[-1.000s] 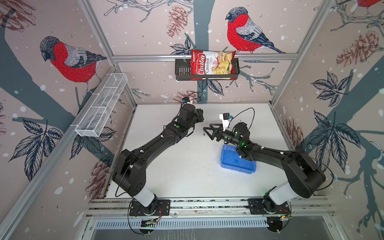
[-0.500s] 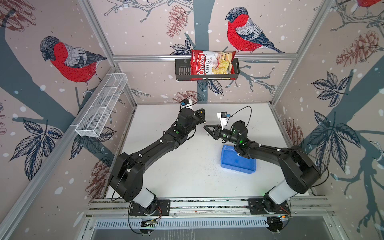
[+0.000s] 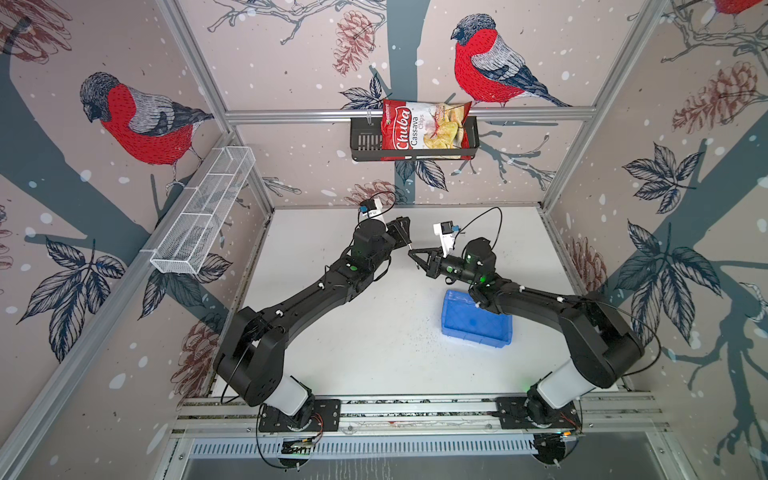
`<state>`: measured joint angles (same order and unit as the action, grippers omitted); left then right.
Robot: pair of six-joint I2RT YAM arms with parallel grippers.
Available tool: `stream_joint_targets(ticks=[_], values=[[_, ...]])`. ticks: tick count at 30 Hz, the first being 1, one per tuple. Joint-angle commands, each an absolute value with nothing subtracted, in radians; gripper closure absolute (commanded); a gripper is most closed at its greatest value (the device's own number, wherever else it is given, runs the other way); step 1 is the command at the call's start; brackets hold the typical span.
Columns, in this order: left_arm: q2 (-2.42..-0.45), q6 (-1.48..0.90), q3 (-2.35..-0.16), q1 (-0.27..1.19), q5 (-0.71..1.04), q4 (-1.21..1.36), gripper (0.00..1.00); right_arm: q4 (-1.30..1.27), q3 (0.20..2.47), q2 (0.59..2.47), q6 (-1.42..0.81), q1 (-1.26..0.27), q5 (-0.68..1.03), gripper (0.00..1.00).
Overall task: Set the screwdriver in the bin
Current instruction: 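Close the right gripper on the screwdriver and open the left gripper, then carry the screwdriver with the right gripper over the blue bin while the left arm withdraws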
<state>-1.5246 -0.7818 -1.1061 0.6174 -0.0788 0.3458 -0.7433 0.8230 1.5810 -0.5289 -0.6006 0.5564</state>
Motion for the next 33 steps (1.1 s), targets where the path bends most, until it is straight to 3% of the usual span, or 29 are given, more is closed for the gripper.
stream_joint_targets(ticks=[1,4,9,21,26,33], values=[[-1.520,-0.761,-1.099,0.617,-0.090,0.426,0.40,-0.644,0.826,1.540,-0.375,-0.590,0.519,1.00],[-1.507,-0.723,-1.090,0.617,-0.087,0.437,0.21,-0.524,0.817,1.477,-0.231,-0.577,0.462,1.00],[-1.464,-0.599,-1.060,0.617,-0.067,0.469,0.02,-0.359,0.774,1.351,-0.027,-0.537,0.403,1.00],[-1.322,-0.160,-0.836,0.617,0.178,0.518,0.02,0.046,0.670,1.006,0.415,-0.524,0.068,1.00],[-1.289,0.002,-0.751,0.617,0.318,0.532,0.02,0.214,0.628,0.872,0.564,-0.482,0.087,1.00],[-1.255,0.304,-0.760,0.616,0.499,0.306,0.02,0.411,0.637,0.869,0.587,-0.452,0.127,1.00]])
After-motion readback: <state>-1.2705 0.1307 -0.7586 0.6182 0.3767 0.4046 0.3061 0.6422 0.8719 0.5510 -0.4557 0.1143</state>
